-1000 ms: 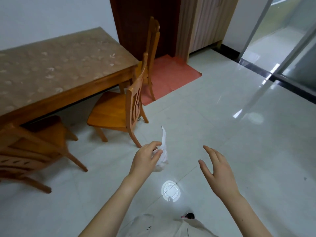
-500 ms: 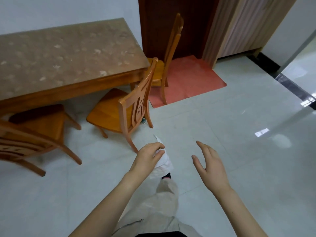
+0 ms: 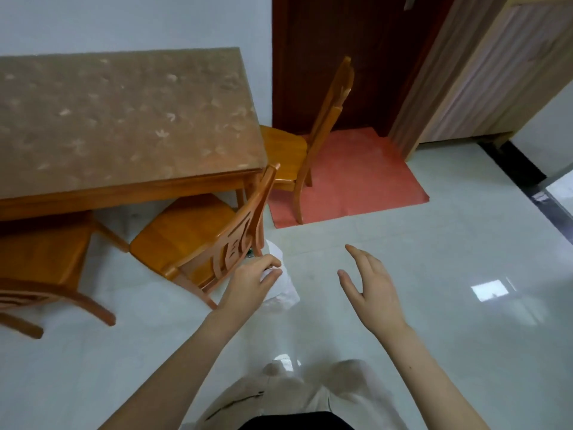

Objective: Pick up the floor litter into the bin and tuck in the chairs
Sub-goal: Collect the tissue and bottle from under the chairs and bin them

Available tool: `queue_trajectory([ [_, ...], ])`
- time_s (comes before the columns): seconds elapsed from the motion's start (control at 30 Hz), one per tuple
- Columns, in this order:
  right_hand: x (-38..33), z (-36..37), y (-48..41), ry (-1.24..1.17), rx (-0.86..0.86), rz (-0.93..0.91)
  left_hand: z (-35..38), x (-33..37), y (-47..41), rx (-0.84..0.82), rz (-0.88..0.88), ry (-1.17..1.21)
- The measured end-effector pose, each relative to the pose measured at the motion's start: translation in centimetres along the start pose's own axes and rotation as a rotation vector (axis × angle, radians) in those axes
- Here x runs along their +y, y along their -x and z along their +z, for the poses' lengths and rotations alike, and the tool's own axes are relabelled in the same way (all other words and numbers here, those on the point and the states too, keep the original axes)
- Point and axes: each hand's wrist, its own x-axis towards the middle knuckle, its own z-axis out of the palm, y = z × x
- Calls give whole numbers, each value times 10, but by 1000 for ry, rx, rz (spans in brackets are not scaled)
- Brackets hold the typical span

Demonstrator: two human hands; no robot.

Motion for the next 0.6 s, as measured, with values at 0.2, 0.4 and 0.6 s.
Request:
queue_trajectory([
  [0.2,56,-4,-97,19,-183,-149,42,8,-38,60,-170,13],
  [0.4,91,-13,-206,91,-421,-465,86,37,-64,336,-516,70],
  [0.6,122,1,-282,96,-570,-651,129,54,-81,581,-774,110],
])
